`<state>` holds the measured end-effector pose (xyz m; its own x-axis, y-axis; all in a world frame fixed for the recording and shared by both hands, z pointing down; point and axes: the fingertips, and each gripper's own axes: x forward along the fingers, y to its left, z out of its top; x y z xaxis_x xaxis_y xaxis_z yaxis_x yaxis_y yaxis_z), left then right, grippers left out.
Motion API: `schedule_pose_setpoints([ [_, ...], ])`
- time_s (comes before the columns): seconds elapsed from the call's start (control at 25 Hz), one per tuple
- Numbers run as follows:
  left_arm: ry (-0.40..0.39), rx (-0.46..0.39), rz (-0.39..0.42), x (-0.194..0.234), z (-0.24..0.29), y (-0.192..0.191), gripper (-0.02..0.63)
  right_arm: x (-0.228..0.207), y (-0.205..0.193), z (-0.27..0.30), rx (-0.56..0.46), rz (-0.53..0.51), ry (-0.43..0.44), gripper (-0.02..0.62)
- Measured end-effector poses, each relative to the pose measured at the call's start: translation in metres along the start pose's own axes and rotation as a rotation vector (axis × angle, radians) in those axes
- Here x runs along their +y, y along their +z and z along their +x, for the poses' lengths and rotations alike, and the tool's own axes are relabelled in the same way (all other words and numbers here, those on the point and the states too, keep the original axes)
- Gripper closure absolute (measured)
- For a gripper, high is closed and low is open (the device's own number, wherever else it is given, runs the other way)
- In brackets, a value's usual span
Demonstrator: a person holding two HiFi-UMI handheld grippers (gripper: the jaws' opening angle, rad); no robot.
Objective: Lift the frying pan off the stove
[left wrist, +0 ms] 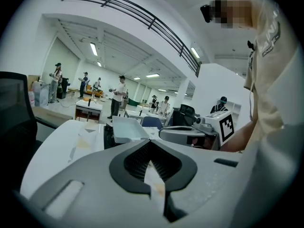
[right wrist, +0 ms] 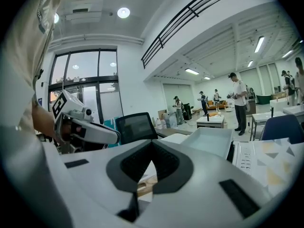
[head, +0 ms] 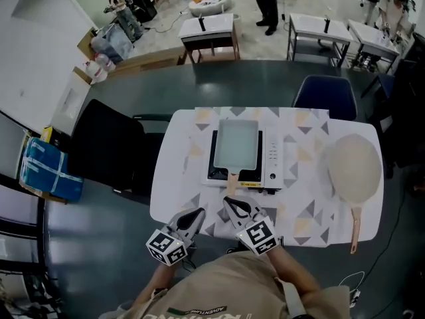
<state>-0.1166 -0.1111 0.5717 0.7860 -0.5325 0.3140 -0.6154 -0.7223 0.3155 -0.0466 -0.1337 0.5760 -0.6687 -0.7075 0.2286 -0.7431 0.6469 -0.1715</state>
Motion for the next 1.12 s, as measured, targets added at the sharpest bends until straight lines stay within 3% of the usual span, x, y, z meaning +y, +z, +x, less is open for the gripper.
schedule_pose_setpoints([
  [0.48,-0.078,0.078,-0.018,0.006,0.058,0.003,0.609,-0.048,-0.015,-0.012,0.037,0.027,-0.024,0.598],
  [0.72,-0.192,0.082,-0.126,0.004,0.08,0.006,0.608,-0.051,-0.025,-0.024,0.065,0.026,-0.056,0.598],
  [0.92,-0.259,0.11,-0.165,0.006,0.093,0.01,0.609,-0.051,-0.018,-0.035,0.081,0.031,-0.108,0.598],
  [1.12,-0.344,0.146,-0.123,0.001,0.099,0.017,0.608,-0.054,-0.008,-0.044,0.07,0.053,-0.205,0.598],
])
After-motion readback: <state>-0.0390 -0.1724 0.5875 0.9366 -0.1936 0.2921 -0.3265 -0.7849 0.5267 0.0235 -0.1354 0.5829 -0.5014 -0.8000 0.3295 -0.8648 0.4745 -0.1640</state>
